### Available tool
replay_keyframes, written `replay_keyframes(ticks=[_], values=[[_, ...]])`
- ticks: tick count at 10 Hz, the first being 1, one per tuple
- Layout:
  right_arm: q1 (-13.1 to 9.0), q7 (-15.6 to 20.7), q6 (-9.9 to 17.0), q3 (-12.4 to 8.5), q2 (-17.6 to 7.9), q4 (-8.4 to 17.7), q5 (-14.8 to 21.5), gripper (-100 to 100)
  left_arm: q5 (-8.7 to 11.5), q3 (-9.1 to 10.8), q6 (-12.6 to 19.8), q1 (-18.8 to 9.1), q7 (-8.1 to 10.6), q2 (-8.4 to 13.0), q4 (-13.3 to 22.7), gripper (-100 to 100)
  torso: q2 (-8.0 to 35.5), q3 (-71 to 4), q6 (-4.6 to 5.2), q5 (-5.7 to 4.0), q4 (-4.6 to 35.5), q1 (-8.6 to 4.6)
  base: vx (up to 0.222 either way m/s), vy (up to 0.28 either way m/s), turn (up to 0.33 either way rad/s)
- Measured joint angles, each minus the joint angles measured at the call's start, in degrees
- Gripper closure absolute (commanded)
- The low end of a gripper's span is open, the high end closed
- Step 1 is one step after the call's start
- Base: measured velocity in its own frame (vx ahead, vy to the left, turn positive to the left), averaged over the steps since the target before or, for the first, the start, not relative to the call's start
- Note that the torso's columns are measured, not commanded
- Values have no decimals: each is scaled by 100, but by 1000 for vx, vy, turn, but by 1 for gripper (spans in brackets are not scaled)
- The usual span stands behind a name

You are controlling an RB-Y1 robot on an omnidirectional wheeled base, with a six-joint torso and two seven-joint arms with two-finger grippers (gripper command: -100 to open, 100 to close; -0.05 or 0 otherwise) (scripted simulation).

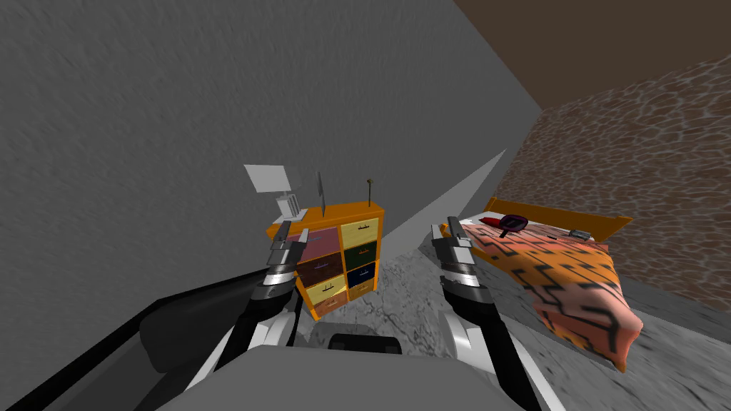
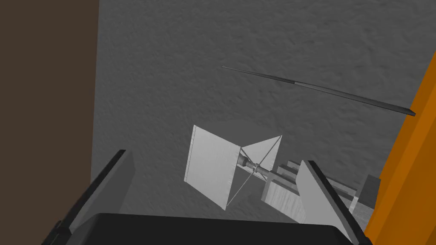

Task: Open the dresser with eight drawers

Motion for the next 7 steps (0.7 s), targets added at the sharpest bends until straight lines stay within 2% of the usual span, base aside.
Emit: replay_keyframes(ticks=[2, 7], values=[[0, 0, 0, 0, 0, 0, 0, 0, 0, 0, 0, 0, 0, 0, 0, 0, 597, -1200, 0, 0, 600, 0, 0, 0, 0], [0, 0, 0, 0, 0, -2, 0, 0, 0, 0, 0, 0, 0, 0, -1, 0, 2693, -5381, 0, 0, 2691, 0, 0, 0, 0]])
